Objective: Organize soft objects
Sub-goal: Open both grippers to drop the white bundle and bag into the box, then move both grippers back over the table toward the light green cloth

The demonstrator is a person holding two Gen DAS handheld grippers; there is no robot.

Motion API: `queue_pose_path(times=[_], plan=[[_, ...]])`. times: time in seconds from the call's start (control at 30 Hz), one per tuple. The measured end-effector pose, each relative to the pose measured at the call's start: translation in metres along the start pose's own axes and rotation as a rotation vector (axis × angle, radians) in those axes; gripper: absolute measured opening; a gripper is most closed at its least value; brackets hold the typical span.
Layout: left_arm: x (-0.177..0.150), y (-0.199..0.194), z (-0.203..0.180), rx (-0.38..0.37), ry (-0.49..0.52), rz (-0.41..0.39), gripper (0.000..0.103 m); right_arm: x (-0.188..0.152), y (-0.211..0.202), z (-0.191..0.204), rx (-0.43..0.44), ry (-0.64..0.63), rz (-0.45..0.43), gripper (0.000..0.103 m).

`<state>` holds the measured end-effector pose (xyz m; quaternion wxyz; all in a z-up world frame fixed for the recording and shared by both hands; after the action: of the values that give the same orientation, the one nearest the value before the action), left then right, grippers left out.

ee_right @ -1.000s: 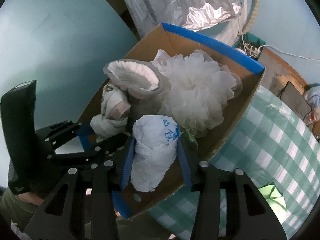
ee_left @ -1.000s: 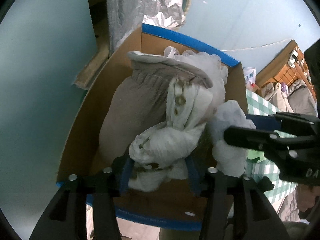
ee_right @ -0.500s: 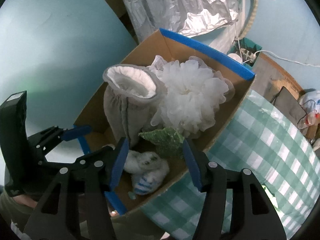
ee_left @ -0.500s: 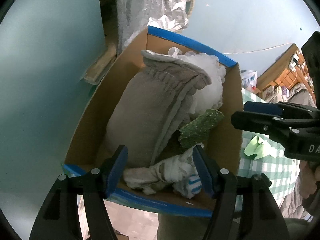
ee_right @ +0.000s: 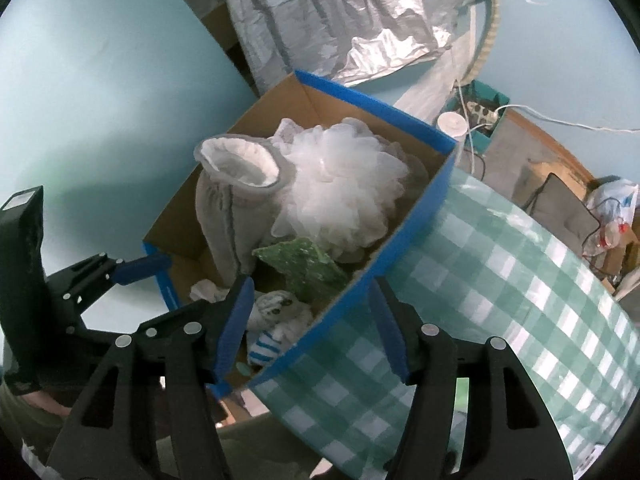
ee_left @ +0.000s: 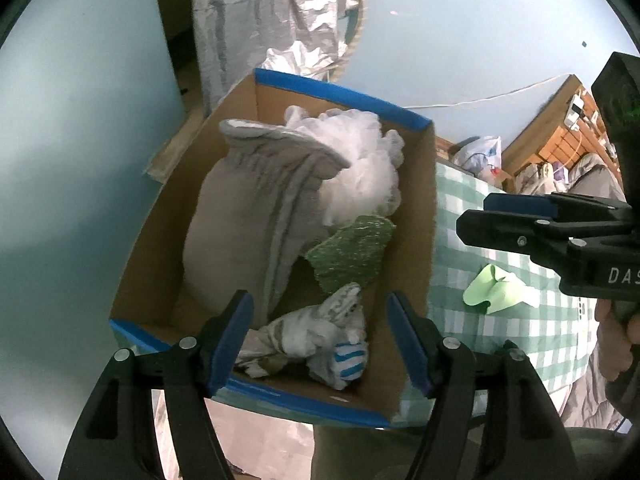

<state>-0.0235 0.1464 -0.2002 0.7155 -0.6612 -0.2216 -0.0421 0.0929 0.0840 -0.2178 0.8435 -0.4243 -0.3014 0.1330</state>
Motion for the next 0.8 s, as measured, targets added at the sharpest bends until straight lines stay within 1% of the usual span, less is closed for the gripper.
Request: queue_pose_path(times=[0.23, 0.3, 0.4, 0.6, 0.8], plan=[[0.0, -0.004, -0.021, -0.012, 0.021, -0.004, 0.074, -0.014, -0.015, -0.021, -0.022, 0.013, 0.0, 0.062], [0.0, -0.004, -0.028, -0.019, 0.028, 0.0, 0.076, -0.018, -0.019, -0.028, -0.029, 0.022, 0.002, 0.062], [0.0, -0.005, -0.039, -0.032, 0.033, -0.002, 0.077, -0.027, -0.027, -0.043, -0.044, 0.035, 0.009, 0.062], [-0.002, -0.006, -0.069, -0.059, 0.053, 0.006, 0.077, -0.045, -0.04, -0.07, -0.063, 0.058, 0.023, 0.062], [-0.009, -0.006, -0.102, -0.078, 0.101, 0.014, 0.077, -0.066, -0.05, -0.102, -0.09, 0.08, 0.047, 0.063]])
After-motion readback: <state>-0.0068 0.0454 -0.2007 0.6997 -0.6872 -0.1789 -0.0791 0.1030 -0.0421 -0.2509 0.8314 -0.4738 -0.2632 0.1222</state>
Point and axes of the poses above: each gripper's, at about its wrist camera, not at the fingertips, and y roughly the way its jaws point, z to its left, x to its top, the point moved 6 cm from there along y, roughly the way its jaws point, and after that the axes turned 9 degrees about x, right-handed, at the moved point
